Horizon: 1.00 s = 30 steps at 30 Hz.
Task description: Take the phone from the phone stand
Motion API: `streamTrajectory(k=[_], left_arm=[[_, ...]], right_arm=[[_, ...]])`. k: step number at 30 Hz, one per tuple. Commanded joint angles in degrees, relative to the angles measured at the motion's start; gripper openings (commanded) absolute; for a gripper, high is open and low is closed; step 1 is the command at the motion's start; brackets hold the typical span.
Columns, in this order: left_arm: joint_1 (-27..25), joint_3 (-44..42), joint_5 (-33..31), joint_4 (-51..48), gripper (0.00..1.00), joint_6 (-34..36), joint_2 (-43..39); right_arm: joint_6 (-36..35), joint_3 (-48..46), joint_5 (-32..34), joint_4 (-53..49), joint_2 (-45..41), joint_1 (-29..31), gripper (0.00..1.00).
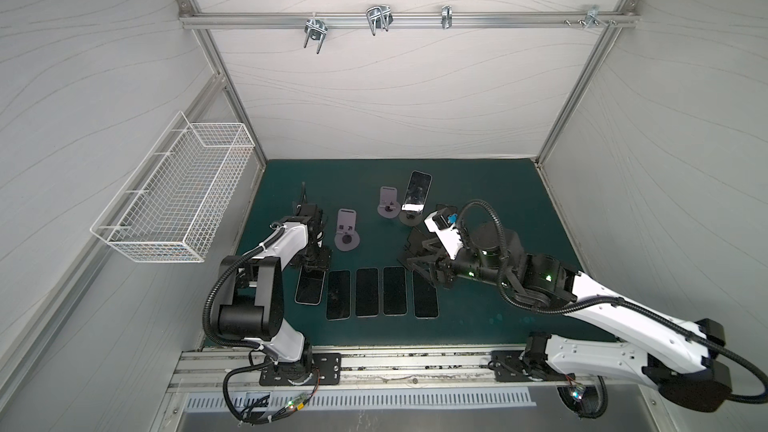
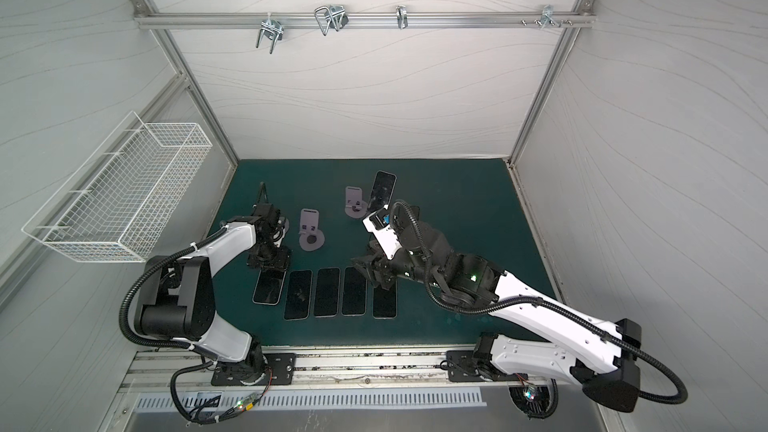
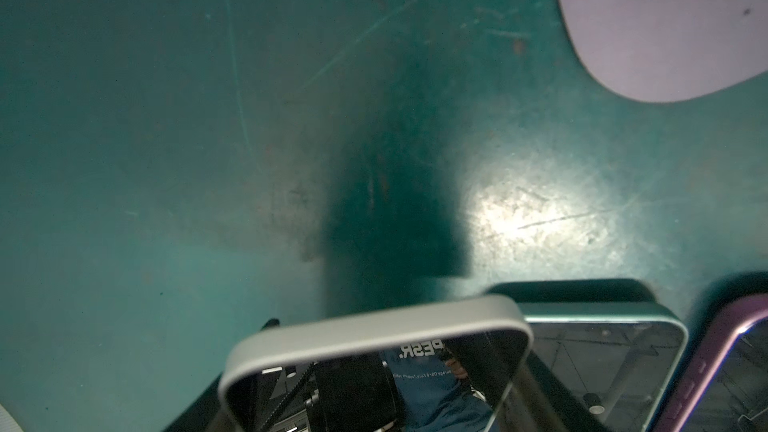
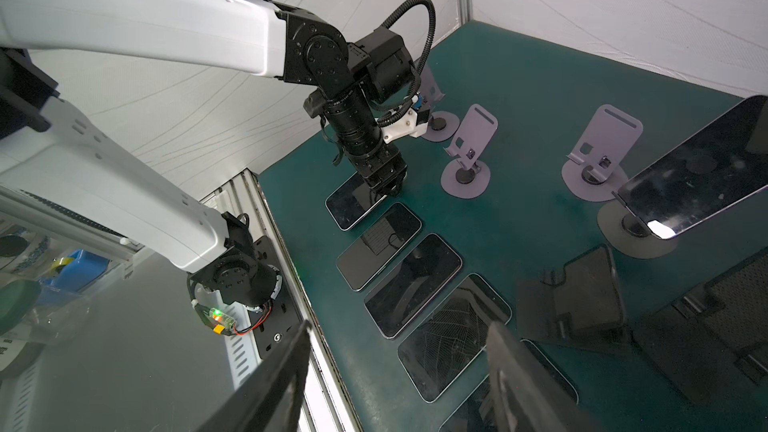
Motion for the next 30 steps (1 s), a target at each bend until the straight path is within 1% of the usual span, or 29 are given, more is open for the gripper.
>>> streamTrajectory(k=[1, 6, 15, 20, 30], left_arm=[[0.22, 2.95, -0.15, -1.85, 0.49, 1.04, 1.28], [0.25, 3.24, -0.06, -2.27, 0.5, 1.03, 1.33], [0.25, 4.2, 0.5, -3.43, 0.55, 1.0, 1.45], [0.24, 4.73, 0.51, -4.59, 0.62, 1.07, 0.94], [0.25, 4.43, 0.2, -5.17, 0.71, 2.07, 0.01]], right_arm=[[-1.21, -0.11, 0.47, -1.42, -1.36, -0.29, 0.69], [-0.98, -0.38, 1.31, -2.1, -2.24, -0.29, 0.69], [-0.17, 0.07, 1.88, -2.93, -2.92, -0.31, 0.69], [-0.06, 0.59, 2.46, -3.52, -2.96, -0.3, 0.69], [1.68, 0.38, 3.6, -4.94, -3.81, -0.29, 0.69]])
